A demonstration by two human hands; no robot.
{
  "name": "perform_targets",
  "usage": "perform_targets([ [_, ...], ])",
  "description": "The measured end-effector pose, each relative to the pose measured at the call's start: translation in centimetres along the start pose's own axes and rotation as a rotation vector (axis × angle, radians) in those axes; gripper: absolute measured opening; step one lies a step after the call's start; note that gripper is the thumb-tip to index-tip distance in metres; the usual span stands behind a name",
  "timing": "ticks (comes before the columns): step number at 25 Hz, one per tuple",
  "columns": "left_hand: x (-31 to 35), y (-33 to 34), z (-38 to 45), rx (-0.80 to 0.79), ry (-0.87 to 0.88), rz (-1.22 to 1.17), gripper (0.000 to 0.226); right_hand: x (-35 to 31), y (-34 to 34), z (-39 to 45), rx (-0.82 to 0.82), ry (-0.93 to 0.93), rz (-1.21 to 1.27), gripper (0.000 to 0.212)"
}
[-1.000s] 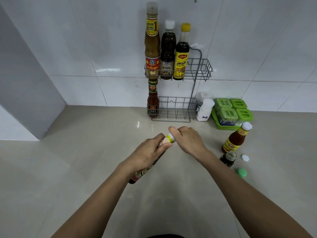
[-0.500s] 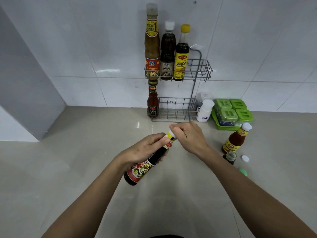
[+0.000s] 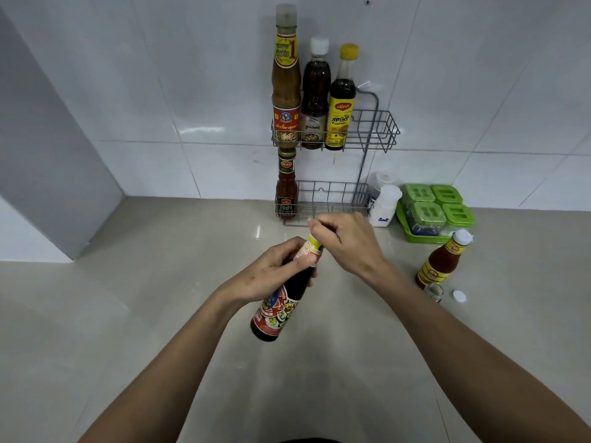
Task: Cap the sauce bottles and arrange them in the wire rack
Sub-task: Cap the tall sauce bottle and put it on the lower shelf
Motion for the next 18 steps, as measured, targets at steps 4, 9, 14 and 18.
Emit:
perform_targets([
  [4, -2.3, -1.2, -1.6, -0.123, -0.158, -0.029, 0.042, 0.1, -2.2, 1.6, 0.02, -0.028, 0.076, 0.044],
  [9, -3.5, -3.1, -1.0, 0.018, -0.085, -0.05, 0.051, 1.9, -3.5, 3.2, 0.068, 0.152, 0.342, 0.039],
  [14, -3.1, -4.4, 1.3, 0.354, 0.027, 0.006, 0.046, 3.7, 1.1, 2.3, -0.152, 0.421, 0.585, 0.042],
  [18, -2.7, -6.0, 3.5, 0.48, 0.148, 0.138, 0.057, 4.9, 3.7, 2.2, -0.139, 0.413, 0.634, 0.037],
])
Point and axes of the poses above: each hand's wrist, its own z-axis towards the middle knuckle, its own y-axis out of the palm, x = y × z, the point moved 9 cm from there along z, towards the middle knuckle, and after that the axes turned 2 degrees about -x, right-handed, at the moved point
